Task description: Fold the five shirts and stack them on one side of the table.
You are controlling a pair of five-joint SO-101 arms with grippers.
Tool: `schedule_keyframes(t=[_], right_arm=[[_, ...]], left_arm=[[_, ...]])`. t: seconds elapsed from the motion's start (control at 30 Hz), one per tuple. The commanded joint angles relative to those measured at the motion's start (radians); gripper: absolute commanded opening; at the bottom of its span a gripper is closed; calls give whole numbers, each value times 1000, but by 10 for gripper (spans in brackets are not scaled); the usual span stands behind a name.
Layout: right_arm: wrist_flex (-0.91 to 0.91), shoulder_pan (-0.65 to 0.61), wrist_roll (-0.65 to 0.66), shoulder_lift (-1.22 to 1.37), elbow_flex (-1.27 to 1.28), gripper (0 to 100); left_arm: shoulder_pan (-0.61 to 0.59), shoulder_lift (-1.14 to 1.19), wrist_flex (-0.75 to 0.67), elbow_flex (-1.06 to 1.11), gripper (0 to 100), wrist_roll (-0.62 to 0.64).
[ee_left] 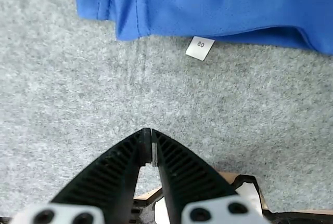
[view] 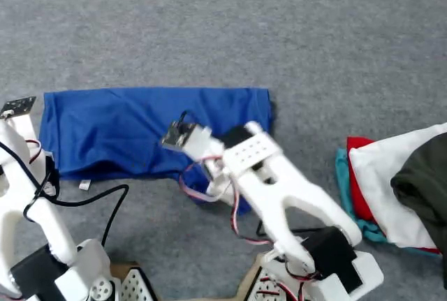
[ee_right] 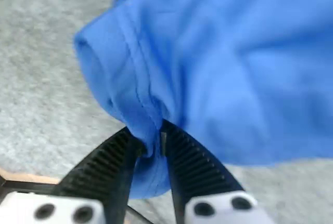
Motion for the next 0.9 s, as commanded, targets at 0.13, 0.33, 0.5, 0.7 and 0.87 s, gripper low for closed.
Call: schedule_keyframes(t=[0.13, 0.33, 0.5, 0.7, 0.87], right_arm=[[34, 87, 94, 13, -197, 37], [34, 90, 163, 13, -266, 36], [34, 90, 181, 64, -341, 36], [37, 91, 204, 179, -470, 36], [38, 91, 244, 232, -535, 27]], left_arm=[[2, -33, -2, -3, 20, -3], [2, -33, -2, -3, 20, -3], [3, -33, -2, -3, 20, -3], [2, -33, -2, -3, 20, -3], [2, -33, -2, -3, 20, -3]])
